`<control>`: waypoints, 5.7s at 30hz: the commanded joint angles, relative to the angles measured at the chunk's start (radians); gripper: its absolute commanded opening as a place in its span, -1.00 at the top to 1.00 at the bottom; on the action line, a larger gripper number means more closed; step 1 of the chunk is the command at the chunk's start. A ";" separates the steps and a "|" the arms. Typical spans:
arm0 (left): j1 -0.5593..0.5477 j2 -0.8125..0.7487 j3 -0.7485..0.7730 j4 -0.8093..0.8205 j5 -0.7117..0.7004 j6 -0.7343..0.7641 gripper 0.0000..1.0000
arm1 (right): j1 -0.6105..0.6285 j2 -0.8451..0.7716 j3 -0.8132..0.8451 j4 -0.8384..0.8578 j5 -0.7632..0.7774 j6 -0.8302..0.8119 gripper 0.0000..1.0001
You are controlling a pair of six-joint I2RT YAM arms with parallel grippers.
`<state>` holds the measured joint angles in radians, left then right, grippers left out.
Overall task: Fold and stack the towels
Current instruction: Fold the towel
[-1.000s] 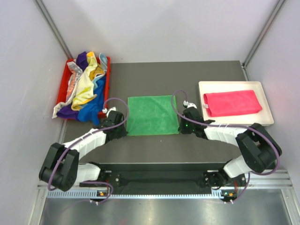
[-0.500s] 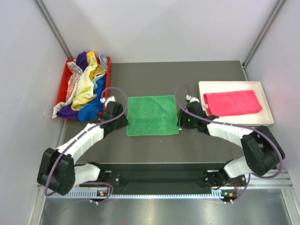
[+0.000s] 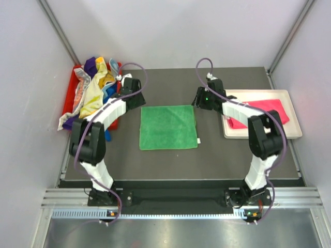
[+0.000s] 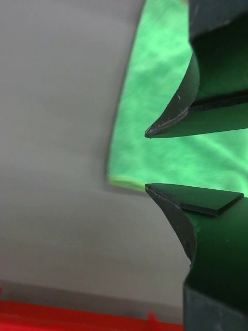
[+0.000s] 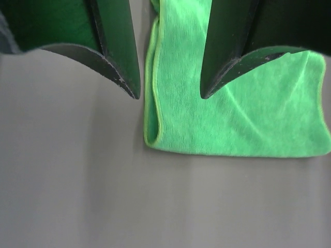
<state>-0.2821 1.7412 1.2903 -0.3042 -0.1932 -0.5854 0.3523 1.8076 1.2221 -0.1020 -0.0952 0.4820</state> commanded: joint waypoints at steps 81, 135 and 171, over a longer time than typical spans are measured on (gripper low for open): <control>0.152 0.307 0.050 0.381 0.305 -0.040 0.17 | -0.084 0.352 0.278 0.151 -0.190 0.047 1.00; 0.104 0.303 0.090 0.248 0.339 0.107 0.17 | -0.072 0.262 0.246 0.030 -0.043 -0.077 0.18; 0.009 0.432 0.216 -0.006 -0.126 0.122 0.56 | 0.071 0.364 0.355 -0.090 0.147 -0.181 0.20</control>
<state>-0.2817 2.1239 1.5013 -0.2379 -0.2333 -0.4534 0.3923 2.1498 1.5360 -0.1947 0.0216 0.3199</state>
